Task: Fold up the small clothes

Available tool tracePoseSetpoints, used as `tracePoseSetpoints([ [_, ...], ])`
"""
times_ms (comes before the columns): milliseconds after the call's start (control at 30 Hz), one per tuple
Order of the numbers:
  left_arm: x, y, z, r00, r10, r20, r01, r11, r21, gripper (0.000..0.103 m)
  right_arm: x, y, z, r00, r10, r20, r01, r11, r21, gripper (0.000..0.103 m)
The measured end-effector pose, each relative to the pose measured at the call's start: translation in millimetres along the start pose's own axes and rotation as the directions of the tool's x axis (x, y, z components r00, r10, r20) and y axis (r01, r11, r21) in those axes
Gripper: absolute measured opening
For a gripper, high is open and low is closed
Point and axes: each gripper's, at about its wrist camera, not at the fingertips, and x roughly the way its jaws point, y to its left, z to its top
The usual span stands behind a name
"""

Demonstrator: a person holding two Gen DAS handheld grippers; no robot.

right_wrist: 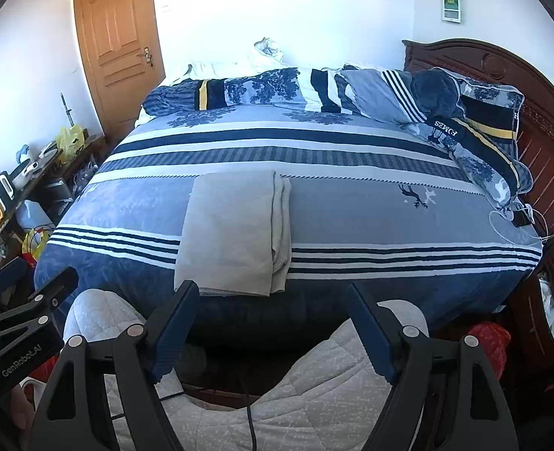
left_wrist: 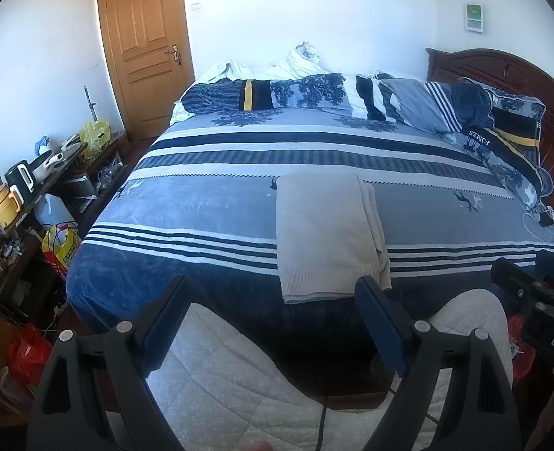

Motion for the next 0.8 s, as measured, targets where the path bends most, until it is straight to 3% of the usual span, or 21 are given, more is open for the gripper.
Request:
tracePoseSetpoints([
  [800, 17.7, 10.8, -2.6, 1.0, -0.002, -0.025, 0.002, 1.0, 0.013, 0.088, 3.8, -0.6, -4.8, 1.0, 0.006, -0.009, -0.006, 1.0, 0.008, 0.084],
])
